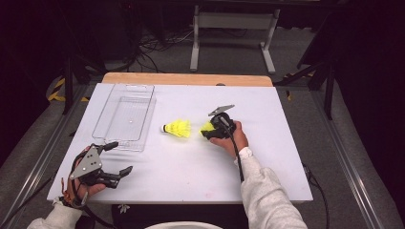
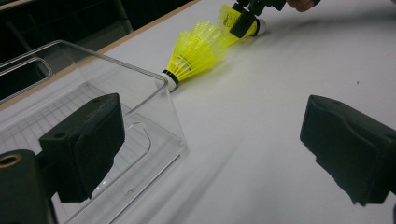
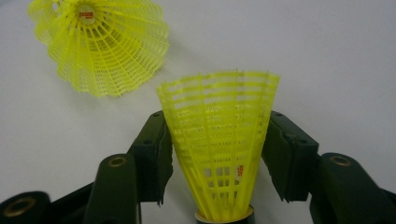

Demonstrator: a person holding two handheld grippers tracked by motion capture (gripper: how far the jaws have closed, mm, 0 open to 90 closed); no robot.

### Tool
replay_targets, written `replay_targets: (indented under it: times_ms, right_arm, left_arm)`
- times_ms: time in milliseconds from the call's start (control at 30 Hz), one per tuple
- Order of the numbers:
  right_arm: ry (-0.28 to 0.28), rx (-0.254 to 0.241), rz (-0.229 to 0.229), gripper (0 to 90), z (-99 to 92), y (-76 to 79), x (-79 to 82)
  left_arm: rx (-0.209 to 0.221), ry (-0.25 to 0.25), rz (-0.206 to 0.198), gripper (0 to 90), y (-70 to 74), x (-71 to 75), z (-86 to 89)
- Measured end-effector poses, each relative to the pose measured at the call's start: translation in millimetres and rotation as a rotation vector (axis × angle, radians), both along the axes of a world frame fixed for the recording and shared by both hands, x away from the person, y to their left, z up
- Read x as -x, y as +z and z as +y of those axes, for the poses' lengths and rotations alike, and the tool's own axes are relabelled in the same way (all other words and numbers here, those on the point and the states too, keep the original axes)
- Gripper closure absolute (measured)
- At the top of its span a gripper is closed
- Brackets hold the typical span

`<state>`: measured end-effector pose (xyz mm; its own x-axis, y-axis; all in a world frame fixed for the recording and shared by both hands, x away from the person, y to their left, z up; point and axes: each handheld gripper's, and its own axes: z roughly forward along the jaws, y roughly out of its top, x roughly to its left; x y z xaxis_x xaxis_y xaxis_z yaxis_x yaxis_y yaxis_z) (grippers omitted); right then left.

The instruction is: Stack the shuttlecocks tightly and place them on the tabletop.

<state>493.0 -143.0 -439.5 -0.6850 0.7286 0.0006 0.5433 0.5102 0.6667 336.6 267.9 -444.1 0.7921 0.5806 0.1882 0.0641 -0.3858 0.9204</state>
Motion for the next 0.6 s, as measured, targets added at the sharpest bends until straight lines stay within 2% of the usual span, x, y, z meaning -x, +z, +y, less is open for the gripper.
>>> replay_targets:
  times_ms: [467,600]
  right_arm:
    - [0.008,0.023,-0.031,38.9,2.4,2.9,0.8]
    - [0.023,0.057,-0.075,33.2,4.1,13.3,5.2]
  left_arm:
    - [-0.002,0.003,-0.004,7.3,0.2,0.1,0.4]
    - [-0.001,0.003,-0.006,7.3,0.7,0.9,0.1]
